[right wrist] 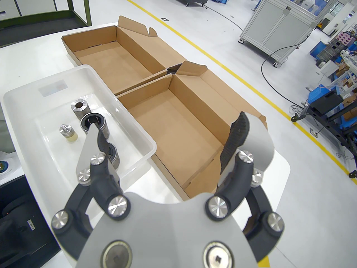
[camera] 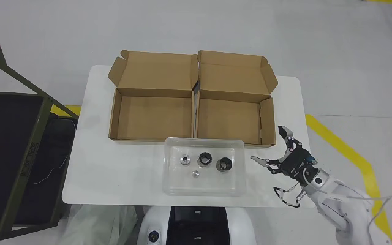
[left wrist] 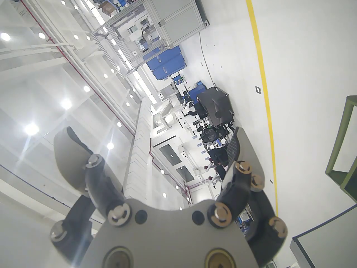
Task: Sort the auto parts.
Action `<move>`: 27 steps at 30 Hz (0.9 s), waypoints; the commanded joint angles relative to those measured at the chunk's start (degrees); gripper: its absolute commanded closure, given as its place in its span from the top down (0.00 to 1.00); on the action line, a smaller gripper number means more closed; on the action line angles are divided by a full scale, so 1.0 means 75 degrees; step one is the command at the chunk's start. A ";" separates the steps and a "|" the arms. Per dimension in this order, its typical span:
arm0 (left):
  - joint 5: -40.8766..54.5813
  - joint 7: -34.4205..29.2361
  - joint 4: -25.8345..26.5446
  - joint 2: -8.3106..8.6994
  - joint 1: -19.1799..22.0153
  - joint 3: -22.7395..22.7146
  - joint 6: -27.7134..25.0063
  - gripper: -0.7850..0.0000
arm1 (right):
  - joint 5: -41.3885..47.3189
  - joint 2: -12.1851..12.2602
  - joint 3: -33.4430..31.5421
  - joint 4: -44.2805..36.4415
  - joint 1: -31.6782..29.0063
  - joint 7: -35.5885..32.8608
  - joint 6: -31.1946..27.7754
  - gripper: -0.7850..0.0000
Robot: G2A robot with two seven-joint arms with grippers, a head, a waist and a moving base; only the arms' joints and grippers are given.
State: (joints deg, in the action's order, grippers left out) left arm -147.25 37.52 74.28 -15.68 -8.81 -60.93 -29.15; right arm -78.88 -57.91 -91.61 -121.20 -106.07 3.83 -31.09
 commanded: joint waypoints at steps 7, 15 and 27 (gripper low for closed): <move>0.0000 0.0000 0.0000 0.0000 0.0000 0.0000 0.0000 1.00 | 0.0000 0.0000 0.0000 0.0000 0.0000 0.0000 0.0000 1.00; 0.0000 0.0000 0.0000 0.0000 0.0000 0.0000 0.0000 1.00 | 0.0050 -0.0020 0.0489 0.0106 0.0527 -0.0676 -0.0199 1.00; 0.0000 0.0000 0.0000 0.0000 0.0000 0.0000 0.0000 1.00 | 0.0571 -0.0014 0.1252 0.0398 0.1445 -0.1983 -0.1282 1.00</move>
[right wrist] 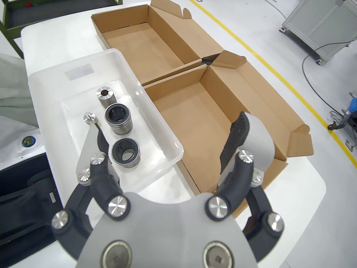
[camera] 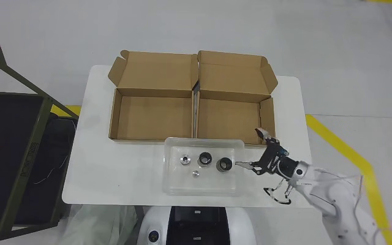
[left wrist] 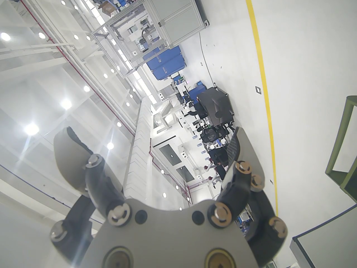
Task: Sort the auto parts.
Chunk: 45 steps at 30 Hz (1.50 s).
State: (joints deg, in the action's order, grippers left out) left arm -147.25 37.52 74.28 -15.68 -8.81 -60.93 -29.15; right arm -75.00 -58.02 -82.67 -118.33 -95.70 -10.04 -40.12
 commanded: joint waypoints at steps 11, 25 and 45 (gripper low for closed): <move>0.0000 0.0000 0.0000 0.0000 0.0000 0.0000 0.0000 1.00 | -0.0176 -0.0033 0.1101 0.0160 0.0930 -0.1542 -0.0478 1.00; 0.0000 0.0000 0.0000 0.0000 0.0000 0.0000 0.0000 1.00 | -0.0282 -0.0085 0.2093 0.0555 0.1642 -0.2590 -0.0815 1.00; 0.0000 0.0000 0.0000 0.0000 0.0000 0.0000 0.0000 1.00 | -0.0331 -0.0141 0.2894 0.1322 0.2249 -0.3351 -0.0749 1.00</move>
State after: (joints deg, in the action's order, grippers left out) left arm -147.25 37.52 74.28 -15.68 -8.81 -60.93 -29.15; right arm -77.44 -59.06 -61.14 -108.58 -79.02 -35.09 -45.88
